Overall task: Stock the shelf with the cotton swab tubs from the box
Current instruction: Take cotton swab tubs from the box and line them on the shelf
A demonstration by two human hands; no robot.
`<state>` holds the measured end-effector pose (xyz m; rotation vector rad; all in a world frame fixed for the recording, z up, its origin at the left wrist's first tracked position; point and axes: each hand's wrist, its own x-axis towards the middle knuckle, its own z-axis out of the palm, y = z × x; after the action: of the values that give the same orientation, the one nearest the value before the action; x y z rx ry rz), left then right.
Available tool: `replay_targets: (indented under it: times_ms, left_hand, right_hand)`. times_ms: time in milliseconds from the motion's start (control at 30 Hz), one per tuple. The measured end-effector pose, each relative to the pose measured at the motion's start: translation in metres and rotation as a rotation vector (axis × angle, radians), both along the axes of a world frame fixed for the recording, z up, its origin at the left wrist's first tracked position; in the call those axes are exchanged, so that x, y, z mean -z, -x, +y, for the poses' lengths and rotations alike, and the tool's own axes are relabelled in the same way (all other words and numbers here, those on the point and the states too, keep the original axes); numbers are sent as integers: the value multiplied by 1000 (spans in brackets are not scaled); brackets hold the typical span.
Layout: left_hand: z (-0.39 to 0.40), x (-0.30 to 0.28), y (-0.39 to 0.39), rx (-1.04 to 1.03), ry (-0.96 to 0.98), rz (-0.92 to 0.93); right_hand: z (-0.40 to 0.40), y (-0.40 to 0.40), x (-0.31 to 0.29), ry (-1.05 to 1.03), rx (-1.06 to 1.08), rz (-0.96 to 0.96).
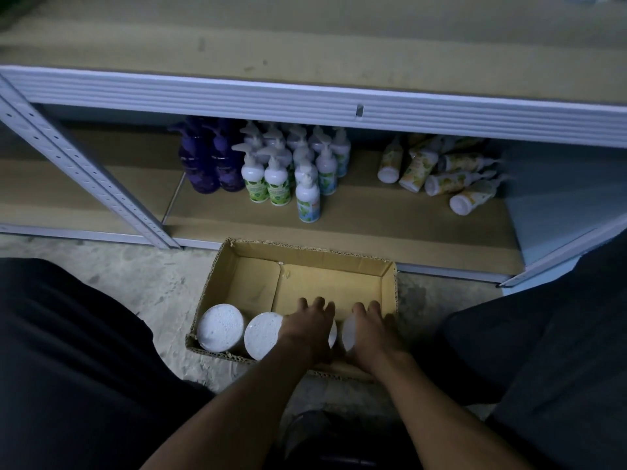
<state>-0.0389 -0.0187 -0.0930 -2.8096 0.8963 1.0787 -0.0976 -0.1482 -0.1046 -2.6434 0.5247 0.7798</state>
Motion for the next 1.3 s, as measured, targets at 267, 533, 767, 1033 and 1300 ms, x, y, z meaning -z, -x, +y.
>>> replay_targets:
  times_ms: [267,533,767,1033,1300]
  left_hand:
    - [6,-41,-21,19,66,-194]
    - [16,-127,-44,-38,211,-349]
    - [29,-215,-49,45,387,-508]
    - [8,-328,-53,141,495,-613]
    - [-35,-412,-69,213,458,-720]
  right_hand:
    - [-14,-18,-59,0,-101,-125]
    - [-28,-35,-143,-52,-124,-324]
    - [-41,-26,-239,-36,-176,-518]
    - [-68,-11,-344,95,-176,-660]
    - [-96,-23,-413,217,-152,-831]
